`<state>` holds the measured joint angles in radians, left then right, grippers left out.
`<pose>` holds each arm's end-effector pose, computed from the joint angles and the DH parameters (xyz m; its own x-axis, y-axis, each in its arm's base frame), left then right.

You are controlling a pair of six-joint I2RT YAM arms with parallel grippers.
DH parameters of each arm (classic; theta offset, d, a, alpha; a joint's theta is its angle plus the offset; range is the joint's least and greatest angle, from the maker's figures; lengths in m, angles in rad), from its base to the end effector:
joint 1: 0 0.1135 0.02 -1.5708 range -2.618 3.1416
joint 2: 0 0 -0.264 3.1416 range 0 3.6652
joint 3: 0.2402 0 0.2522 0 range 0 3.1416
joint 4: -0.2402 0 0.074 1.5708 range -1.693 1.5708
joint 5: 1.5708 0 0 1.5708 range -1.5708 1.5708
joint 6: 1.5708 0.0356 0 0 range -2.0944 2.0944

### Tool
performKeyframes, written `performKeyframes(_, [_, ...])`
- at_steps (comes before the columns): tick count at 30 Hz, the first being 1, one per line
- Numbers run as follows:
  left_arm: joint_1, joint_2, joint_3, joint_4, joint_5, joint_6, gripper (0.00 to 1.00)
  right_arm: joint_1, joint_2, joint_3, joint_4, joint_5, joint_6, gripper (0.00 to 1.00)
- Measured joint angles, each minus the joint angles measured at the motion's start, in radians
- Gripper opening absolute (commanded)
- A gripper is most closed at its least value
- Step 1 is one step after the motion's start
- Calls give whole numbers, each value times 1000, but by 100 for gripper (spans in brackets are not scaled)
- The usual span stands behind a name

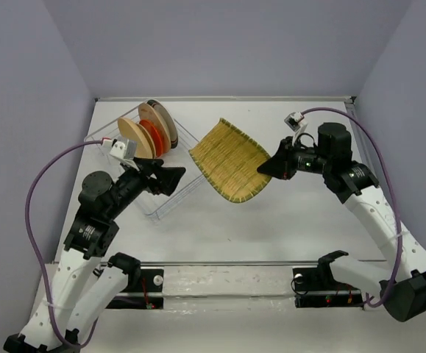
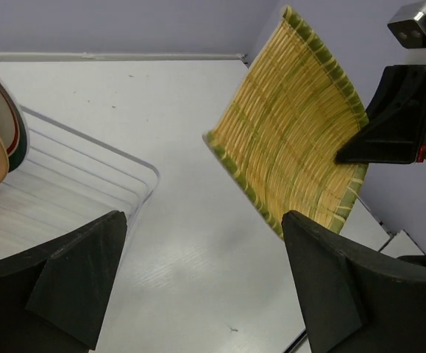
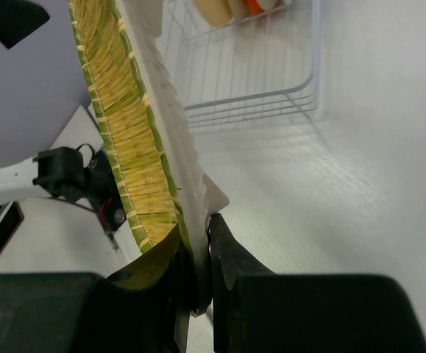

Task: Load the plates into the dish rack

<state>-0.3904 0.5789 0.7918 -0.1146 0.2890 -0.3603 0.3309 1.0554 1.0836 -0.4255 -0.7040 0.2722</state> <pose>0.1195 -0.0601 0.3789 -0.1361 -0.3094 -0.9411 0.6188 0.7153 -0.3247 0.2065 0.0953 0.3710 -0.5708 0.0206 -0.8208 -0.6838 0.5414 0.4891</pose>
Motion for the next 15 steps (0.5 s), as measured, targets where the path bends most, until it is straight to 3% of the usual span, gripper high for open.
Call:
performKeyframes(8, [0, 112, 20, 15, 172, 4, 91, 145, 40, 0, -13, -74, -26, 7])
performKeyframes(11, [0, 140, 11, 26, 247, 3, 78, 183, 63, 0, -13, -87, -34, 7])
performKeyframes(12, [0, 143, 5, 32, 269, 3, 53, 192, 69, 0, -13, -90, -34, 7])
performKeyframes(14, [0, 148, -7, 39, 305, -3, 32, 205, 90, 0, -12, -97, -39, 7])
performKeyframes(15, [0, 152, -16, 45, 321, -3, 15, 209, 99, 1, -12, -100, -40, 7])
